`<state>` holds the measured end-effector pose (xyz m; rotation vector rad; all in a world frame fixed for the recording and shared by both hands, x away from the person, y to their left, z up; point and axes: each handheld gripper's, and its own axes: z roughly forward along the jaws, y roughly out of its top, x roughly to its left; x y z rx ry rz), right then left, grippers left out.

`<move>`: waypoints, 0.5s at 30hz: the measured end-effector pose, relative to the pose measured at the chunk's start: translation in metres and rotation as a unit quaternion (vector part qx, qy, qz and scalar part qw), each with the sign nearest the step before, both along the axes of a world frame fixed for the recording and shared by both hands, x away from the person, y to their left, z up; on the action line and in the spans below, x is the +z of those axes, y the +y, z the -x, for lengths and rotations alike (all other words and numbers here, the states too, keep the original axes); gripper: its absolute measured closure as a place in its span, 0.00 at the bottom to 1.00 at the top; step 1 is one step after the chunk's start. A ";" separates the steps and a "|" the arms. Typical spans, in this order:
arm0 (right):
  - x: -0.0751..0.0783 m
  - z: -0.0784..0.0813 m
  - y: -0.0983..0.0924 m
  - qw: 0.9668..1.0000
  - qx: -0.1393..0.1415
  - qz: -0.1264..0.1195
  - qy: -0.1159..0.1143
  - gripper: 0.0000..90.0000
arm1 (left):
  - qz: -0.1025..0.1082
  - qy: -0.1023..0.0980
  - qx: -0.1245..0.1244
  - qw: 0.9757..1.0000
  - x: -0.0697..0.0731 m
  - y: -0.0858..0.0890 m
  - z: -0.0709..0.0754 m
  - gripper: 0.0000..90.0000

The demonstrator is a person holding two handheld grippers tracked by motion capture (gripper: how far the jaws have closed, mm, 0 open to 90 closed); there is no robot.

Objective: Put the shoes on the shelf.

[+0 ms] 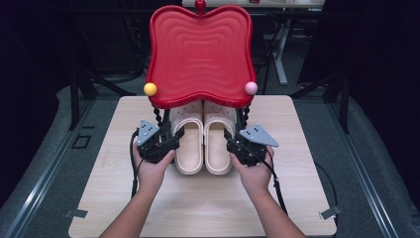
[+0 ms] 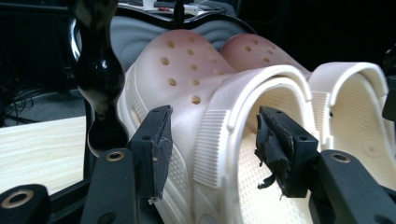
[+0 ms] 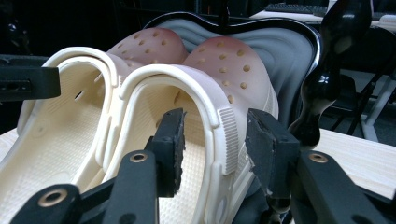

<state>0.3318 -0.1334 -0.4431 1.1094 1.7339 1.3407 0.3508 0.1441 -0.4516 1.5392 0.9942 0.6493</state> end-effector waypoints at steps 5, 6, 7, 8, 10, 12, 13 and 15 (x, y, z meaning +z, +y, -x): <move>0.003 0.005 -0.001 1.000 0.005 0.005 -0.003 0.61 | -0.005 -0.002 -0.002 1.000 0.003 0.001 0.004 0.51; 0.003 0.005 -0.001 1.000 0.005 0.005 -0.003 0.61 | -0.006 -0.002 -0.003 1.000 0.003 0.002 0.005 0.51; 0.004 0.007 -0.002 1.000 0.006 0.007 -0.003 0.61 | -0.008 0.000 -0.002 1.000 0.004 0.002 0.006 0.51; 0.005 0.010 -0.003 1.000 0.007 0.006 -0.007 0.61 | -0.008 -0.002 -0.003 1.000 0.005 0.003 0.008 0.51; 0.006 0.011 -0.003 1.000 0.010 0.007 -0.009 0.60 | -0.009 -0.003 -0.003 1.000 0.006 0.004 0.011 0.51; 0.009 0.016 -0.005 1.000 0.013 0.006 -0.011 0.59 | -0.005 -0.005 -0.007 1.000 0.009 0.006 0.017 0.51; 0.009 0.016 -0.005 1.000 0.013 0.006 -0.011 0.59 | -0.005 -0.005 -0.007 1.000 0.009 0.006 0.017 0.51; 0.011 0.021 -0.007 1.000 0.016 0.005 -0.013 0.59 | -0.001 -0.012 -0.008 1.000 0.011 0.008 0.024 0.51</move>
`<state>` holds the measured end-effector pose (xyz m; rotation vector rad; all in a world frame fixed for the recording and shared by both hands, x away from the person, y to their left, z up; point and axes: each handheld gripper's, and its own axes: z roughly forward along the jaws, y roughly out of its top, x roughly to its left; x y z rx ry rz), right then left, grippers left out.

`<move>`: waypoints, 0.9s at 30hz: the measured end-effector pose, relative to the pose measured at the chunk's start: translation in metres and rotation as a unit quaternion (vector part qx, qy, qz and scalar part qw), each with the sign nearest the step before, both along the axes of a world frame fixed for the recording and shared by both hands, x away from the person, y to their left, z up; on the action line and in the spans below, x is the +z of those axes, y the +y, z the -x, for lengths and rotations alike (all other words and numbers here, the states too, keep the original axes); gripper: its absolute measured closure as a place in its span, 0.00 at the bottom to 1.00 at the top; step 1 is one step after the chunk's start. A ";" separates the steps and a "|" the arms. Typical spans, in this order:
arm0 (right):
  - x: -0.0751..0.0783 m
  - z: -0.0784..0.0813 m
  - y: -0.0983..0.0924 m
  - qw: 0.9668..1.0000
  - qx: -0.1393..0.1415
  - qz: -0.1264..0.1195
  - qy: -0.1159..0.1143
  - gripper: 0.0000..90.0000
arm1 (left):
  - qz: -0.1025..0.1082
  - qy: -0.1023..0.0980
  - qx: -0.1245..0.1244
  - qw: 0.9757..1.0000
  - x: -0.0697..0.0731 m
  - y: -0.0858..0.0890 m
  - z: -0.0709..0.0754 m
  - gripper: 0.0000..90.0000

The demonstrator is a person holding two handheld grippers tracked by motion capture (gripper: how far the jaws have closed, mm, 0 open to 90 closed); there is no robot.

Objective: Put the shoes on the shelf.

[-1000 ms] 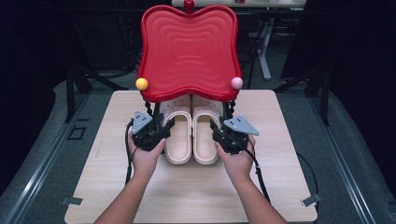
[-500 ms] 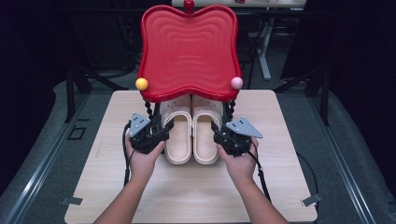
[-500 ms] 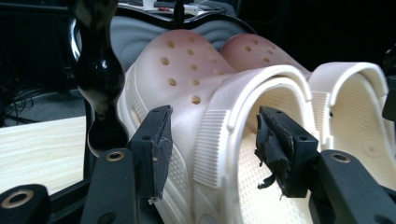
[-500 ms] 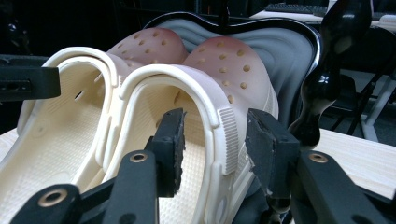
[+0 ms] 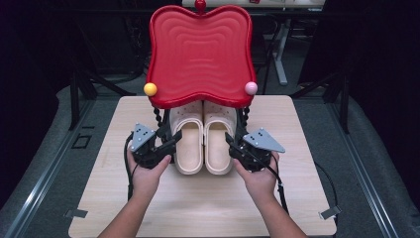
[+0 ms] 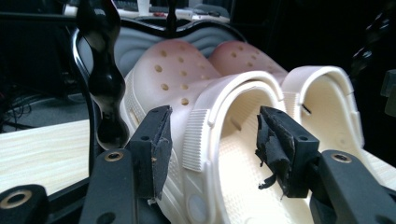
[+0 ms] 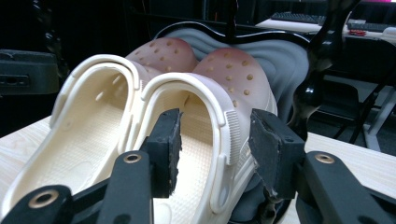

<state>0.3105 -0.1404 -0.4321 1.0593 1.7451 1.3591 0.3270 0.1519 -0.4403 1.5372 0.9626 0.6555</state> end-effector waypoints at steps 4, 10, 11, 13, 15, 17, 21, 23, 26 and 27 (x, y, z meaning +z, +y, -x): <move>0.003 0.015 -0.003 1.000 0.018 -0.005 -0.002 0.58 | -0.001 -0.008 -0.010 1.000 0.004 0.003 0.012 0.51; -0.004 0.033 -0.003 0.999 0.035 -0.001 -0.002 0.58 | -0.016 -0.005 -0.022 1.000 -0.002 0.006 0.031 0.51; -0.008 0.040 -0.003 0.999 0.040 0.005 0.001 0.58 | -0.015 -0.004 -0.022 1.000 -0.004 0.007 0.035 0.51; -0.011 0.043 -0.003 0.999 0.042 0.005 0.003 0.58 | -0.019 -0.002 -0.022 1.000 -0.007 0.007 0.040 0.51; -0.019 0.050 -0.004 0.999 0.046 0.005 0.011 0.58 | -0.027 -0.004 -0.017 0.999 -0.010 0.008 0.047 0.51; -0.025 0.054 -0.004 0.999 0.049 0.014 0.015 0.59 | -0.024 -0.002 -0.016 1.000 -0.018 0.009 0.055 0.51; -0.033 0.060 -0.004 0.998 0.055 0.022 0.023 0.61 | -0.025 0.005 -0.024 0.999 -0.025 0.008 0.061 0.54; -0.039 0.065 -0.004 0.997 0.060 0.022 0.032 0.66 | -0.026 0.003 -0.031 0.999 -0.030 0.008 0.069 0.59; -0.042 0.069 -0.005 0.997 0.062 0.017 0.038 0.71 | -0.031 0.002 -0.034 0.999 -0.034 0.008 0.073 0.62; -0.045 0.074 -0.006 0.997 0.067 0.016 0.042 0.76 | -0.032 0.006 -0.037 0.999 -0.036 0.008 0.076 0.68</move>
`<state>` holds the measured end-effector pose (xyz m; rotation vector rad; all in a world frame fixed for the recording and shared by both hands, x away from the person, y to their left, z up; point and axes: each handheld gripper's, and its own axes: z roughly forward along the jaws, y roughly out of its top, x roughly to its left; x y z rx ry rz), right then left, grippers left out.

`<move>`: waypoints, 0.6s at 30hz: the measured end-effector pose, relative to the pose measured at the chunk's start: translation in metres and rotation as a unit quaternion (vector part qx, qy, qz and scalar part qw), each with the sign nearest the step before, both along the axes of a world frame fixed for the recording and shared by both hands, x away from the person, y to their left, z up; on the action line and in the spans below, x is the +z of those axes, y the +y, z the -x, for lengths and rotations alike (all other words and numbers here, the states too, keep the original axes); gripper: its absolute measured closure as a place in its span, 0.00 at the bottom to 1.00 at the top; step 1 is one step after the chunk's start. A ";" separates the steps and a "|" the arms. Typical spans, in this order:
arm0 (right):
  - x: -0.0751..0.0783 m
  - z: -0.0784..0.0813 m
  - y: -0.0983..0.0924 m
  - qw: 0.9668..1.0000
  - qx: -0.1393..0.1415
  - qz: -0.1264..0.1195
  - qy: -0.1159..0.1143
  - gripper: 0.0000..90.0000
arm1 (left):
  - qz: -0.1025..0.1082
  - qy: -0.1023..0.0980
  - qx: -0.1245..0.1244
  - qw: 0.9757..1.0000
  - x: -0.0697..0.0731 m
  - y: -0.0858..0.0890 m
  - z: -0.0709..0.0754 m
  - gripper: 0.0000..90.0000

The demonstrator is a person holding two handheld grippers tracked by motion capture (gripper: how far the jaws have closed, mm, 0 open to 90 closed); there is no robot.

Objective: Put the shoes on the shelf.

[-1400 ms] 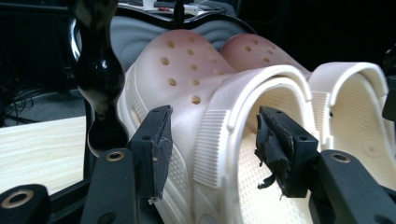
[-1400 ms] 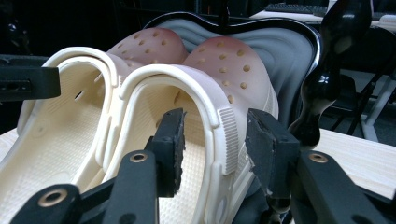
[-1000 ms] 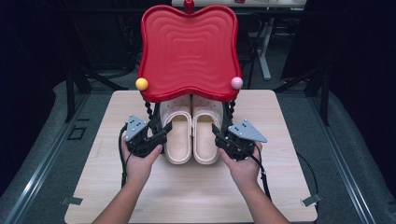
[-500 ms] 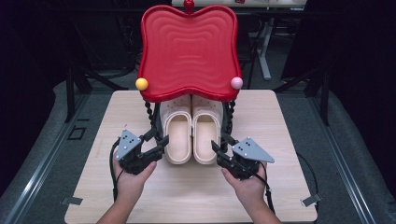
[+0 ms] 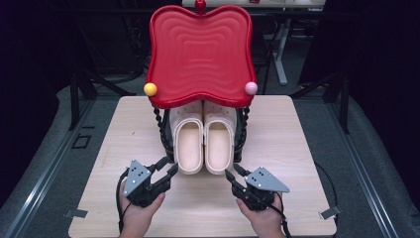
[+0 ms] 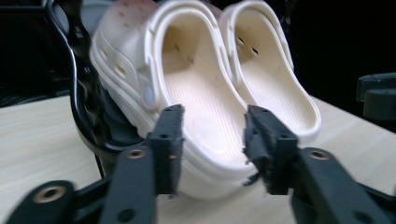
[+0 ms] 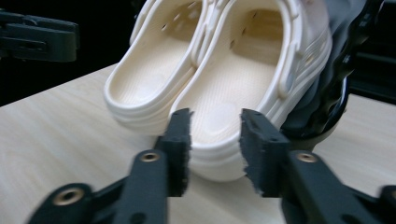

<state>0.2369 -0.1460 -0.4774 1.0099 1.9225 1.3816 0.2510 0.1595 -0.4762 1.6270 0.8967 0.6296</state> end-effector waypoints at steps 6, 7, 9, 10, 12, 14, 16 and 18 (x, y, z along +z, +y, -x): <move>-0.010 0.012 0.002 1.000 -0.003 0.018 0.001 0.91 | -0.029 0.011 -0.009 0.999 -0.013 -0.001 0.010 0.86; -0.013 0.013 0.003 1.000 -0.003 0.021 0.002 0.93 | -0.029 0.014 -0.009 0.999 -0.015 -0.001 0.011 0.89; -0.021 0.012 0.004 1.000 0.000 0.020 0.021 0.99 | -0.025 0.024 -0.012 0.999 -0.020 -0.001 0.011 0.97; -0.021 0.012 0.004 1.000 0.000 0.020 0.021 0.99 | -0.027 0.026 -0.014 0.999 -0.024 -0.002 0.011 0.97; -0.025 0.010 0.005 0.999 0.003 0.024 0.030 1.00 | -0.024 0.034 -0.018 0.999 -0.027 -0.002 0.009 1.00; -0.033 0.003 0.006 0.999 0.005 0.021 0.043 1.00 | -0.020 0.046 -0.022 0.999 -0.033 -0.004 0.006 1.00; -0.034 0.002 0.007 0.999 0.006 0.023 0.044 1.00 | -0.021 0.051 -0.026 0.998 -0.035 -0.004 0.005 1.00; -0.038 -0.002 0.008 0.998 0.006 0.022 0.052 1.00 | -0.023 0.058 -0.026 0.998 -0.038 -0.006 0.004 1.00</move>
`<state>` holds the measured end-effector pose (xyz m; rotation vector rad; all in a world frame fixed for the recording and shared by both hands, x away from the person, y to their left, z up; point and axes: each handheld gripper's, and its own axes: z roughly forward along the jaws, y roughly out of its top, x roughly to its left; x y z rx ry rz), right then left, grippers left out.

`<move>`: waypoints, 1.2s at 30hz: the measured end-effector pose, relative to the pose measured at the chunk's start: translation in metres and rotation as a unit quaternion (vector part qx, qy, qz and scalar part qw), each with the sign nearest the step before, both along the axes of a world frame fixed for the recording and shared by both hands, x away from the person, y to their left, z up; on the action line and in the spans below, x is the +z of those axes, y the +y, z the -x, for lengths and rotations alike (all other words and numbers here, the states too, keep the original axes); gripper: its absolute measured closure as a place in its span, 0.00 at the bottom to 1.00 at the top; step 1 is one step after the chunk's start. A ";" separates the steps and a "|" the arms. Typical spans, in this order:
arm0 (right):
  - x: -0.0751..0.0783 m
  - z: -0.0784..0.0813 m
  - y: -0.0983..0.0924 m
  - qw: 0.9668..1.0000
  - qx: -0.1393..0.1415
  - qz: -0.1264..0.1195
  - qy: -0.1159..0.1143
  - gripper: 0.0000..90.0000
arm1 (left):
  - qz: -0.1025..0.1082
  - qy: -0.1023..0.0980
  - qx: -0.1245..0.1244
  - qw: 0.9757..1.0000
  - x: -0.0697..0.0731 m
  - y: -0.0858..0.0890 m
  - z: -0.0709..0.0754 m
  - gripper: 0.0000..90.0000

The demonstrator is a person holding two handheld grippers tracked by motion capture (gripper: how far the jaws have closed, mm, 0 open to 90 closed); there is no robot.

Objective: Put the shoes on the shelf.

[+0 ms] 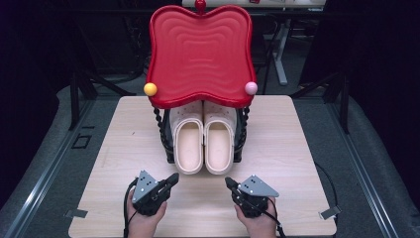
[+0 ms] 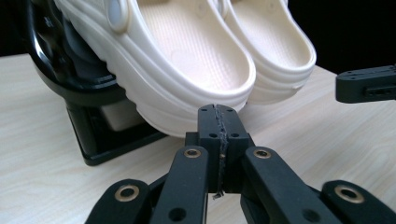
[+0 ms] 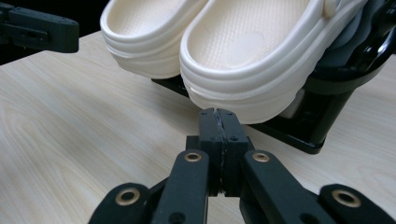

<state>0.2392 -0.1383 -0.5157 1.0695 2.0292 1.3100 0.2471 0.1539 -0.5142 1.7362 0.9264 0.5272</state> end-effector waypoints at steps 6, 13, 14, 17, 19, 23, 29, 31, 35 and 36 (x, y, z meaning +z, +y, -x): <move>-0.005 -0.007 0.004 1.000 0.003 0.001 0.009 1.00 | 0.001 0.017 -0.008 1.000 -0.010 -0.007 -0.006 1.00; -0.009 -0.012 0.011 1.000 0.008 -0.001 0.016 1.00 | -0.001 0.026 -0.015 1.000 -0.013 -0.013 -0.008 1.00; -0.009 -0.013 0.011 1.000 0.010 -0.002 0.019 1.00 | 0.000 0.025 -0.016 1.000 -0.013 -0.014 -0.009 1.00; -0.010 -0.015 0.012 1.000 0.009 -0.006 0.020 1.00 | 0.000 0.028 -0.018 0.999 -0.015 -0.016 -0.011 1.00; -0.010 -0.016 0.012 1.000 0.009 -0.009 0.021 1.00 | -0.002 0.030 -0.018 0.999 -0.015 -0.017 -0.012 1.00; -0.009 -0.017 0.013 1.000 0.012 -0.014 0.022 1.00 | 0.000 0.031 -0.023 0.999 -0.015 -0.019 -0.013 1.00; -0.008 -0.017 0.014 1.000 0.010 -0.018 0.016 1.00 | 0.004 0.031 -0.016 0.999 -0.013 -0.016 -0.014 1.00; -0.007 -0.017 0.013 1.000 0.008 -0.019 0.015 1.00 | 0.008 0.031 -0.016 0.999 -0.012 -0.015 -0.015 1.00; -0.007 -0.019 0.012 1.000 0.010 -0.019 0.021 1.00 | 0.007 0.028 -0.014 0.999 -0.012 -0.016 -0.015 1.00; -0.008 -0.018 0.013 0.999 0.011 -0.022 0.023 1.00 | 0.005 0.030 -0.016 0.999 -0.012 -0.015 -0.014 1.00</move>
